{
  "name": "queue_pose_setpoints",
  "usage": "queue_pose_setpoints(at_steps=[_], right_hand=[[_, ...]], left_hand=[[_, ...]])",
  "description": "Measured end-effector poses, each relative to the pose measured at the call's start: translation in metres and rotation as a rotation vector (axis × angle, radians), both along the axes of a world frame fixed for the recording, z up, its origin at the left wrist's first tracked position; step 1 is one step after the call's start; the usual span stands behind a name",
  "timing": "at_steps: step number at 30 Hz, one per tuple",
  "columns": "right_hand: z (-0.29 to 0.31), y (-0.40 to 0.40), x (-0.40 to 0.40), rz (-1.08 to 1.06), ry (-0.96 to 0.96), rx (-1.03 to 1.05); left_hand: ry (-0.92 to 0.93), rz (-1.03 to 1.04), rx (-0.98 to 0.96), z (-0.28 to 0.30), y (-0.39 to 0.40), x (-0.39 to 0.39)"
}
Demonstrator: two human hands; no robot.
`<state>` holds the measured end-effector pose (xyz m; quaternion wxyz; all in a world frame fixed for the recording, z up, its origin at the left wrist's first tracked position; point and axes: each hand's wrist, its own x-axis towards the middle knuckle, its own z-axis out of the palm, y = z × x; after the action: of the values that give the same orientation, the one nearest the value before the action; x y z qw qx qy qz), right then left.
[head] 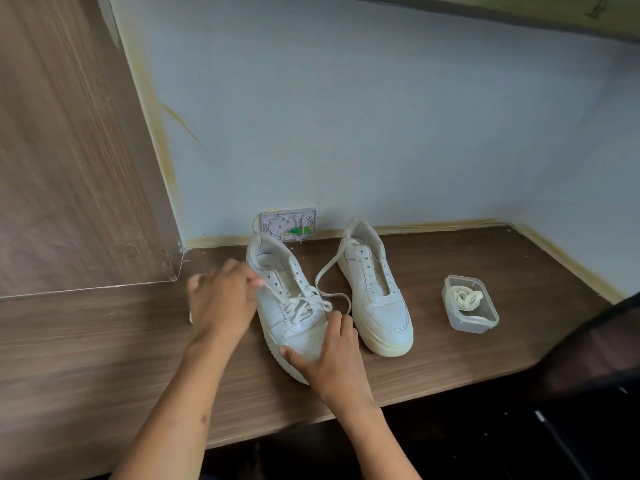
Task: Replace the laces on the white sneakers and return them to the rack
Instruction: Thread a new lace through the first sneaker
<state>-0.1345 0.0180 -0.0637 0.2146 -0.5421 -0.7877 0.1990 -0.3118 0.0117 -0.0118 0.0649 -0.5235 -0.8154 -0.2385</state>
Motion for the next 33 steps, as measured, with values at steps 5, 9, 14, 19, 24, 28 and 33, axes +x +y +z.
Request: queue_pose_setpoints(at_steps=[5, 9, 14, 19, 24, 28, 33], right_hand=[[-0.001, 0.0, -0.007, -0.044, -0.012, 0.018], [-0.002, -0.005, -0.011, -0.059, -0.049, 0.033], [-0.002, -0.005, -0.012, -0.051, -0.063, 0.045], [-0.003, -0.006, -0.012, -0.04, -0.057, 0.058], [-0.005, -0.006, -0.014, -0.064, -0.058, 0.061], [-0.004, -0.011, -0.021, -0.094, -0.068, 0.012], [0.008, -0.005, -0.008, 0.032, 0.238, -0.186]], left_hand=[[-0.144, 0.286, 0.159, -0.002, -0.009, -0.033], [-0.174, 0.255, 0.12, -0.008, -0.014, -0.04], [-0.18, -0.184, -0.03, -0.009, -0.01, -0.031], [-0.097, -0.312, -0.102, -0.008, -0.002, -0.007], [0.009, -0.184, -0.081, -0.011, -0.001, -0.015], [-0.04, -0.064, -0.031, -0.013, -0.003, -0.021], [-0.142, -0.07, -0.024, -0.015, -0.002, -0.025]])
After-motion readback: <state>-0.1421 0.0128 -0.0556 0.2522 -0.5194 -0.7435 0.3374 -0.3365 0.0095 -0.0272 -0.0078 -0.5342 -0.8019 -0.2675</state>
